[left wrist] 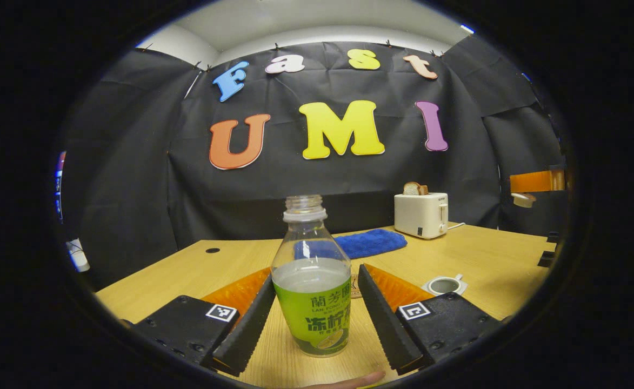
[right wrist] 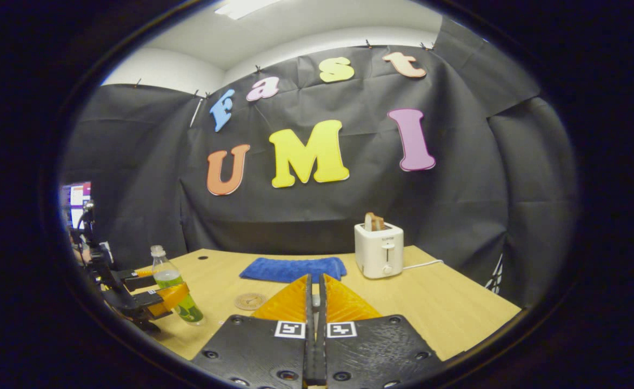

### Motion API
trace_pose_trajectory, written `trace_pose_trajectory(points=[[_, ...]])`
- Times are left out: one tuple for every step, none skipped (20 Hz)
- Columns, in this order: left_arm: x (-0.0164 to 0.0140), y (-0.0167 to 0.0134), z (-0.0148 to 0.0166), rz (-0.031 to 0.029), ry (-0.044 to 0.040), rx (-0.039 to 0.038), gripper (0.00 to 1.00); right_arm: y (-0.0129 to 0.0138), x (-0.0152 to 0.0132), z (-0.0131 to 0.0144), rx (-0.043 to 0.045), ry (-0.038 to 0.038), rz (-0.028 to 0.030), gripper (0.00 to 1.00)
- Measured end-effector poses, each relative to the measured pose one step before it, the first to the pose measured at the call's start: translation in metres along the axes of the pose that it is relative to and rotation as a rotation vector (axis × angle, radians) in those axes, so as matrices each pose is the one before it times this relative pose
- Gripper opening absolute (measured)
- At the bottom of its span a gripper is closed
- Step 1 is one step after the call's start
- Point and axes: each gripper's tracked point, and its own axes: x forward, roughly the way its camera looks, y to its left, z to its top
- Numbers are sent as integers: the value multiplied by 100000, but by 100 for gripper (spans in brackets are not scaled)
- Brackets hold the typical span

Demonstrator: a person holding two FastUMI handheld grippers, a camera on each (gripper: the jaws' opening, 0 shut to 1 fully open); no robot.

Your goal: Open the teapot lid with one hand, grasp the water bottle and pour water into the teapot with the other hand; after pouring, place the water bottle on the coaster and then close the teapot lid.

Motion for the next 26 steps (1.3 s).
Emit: trace_pose_trajectory(points=[[88,-78,-103,300,694,8,85,19,-507,492,-1212,-1286,-431,0],[-27,-74,113,-189,1067,-1148,80,98,-189,335,-189,-709,273,0],[-216,-122,54,328,972,21,78,110,-298,225,-394,-556,706,0],[-265,229,363,1778,-235,2520,78,-72,-203,78,-1019,-534,657,0],[-305,315,755,2490,-889,4327,77,-124,-124,12,-158,-210,398,0],[-42,779,426,4370,1568,7630,76,-72,-101,45,837,165,637,0],[-5,449,327,3409,1972,7113,76,-649,16,-83,-17,527,-872,0],[113,-271,5,91,1472,3829,76,-367,-10,91,541,-51,-462,0],[182,-648,-77,-1781,1843,6639,76,-291,-28,-60,308,297,-362,0],[111,-486,106,-1493,849,7354,76,-562,269,-145,-326,404,-1431,0],[159,-628,-93,-1924,2257,8412,76,-663,77,-230,403,527,-1245,0],[50,-504,-110,-659,2052,8689,76,-159,162,-129,608,471,-285,0],[75,60,16,2437,2122,19309,76,-621,70,-244,183,920,-1260,0],[77,-119,-269,1659,1757,13932,76,-448,199,-59,-323,258,-1501,0],[341,-419,3,-118,120,10065,76,-138,35,-20,-284,191,-400,0],[-27,-263,-157,415,901,4798,76,-44,89,-124,156,235,-217,0],[-176,-394,-271,-750,1660,4013,76,25,8,-94,55,302,76,0],[-57,-633,438,-1659,197,5641,76,120,66,-255,-203,621,391,0],[-108,-494,190,-1133,863,4868,76,30,-75,-114,-386,321,-56,0],[-368,-403,85,-667,452,5700,76,-57,136,-25,-524,210,-402,0],[27,-191,27,-875,1603,8184,76,-130,225,-50,-766,344,-902,0],[-197,-240,-118,-498,2007,7848,76,-20,-141,-169,-501,131,-235,0],[-306,87,206,638,1179,6836,76,110,121,63,-717,53,-3,0],[-81,68,248,132,185,4819,73,-158,117,-147,-356,281,-365,0],[147,-22,172,-348,571,3549,76,-141,-62,-60,-213,407,-535,0],[37,-263,320,-1486,1286,5449,76,69,74,-140,232,352,91,0]])
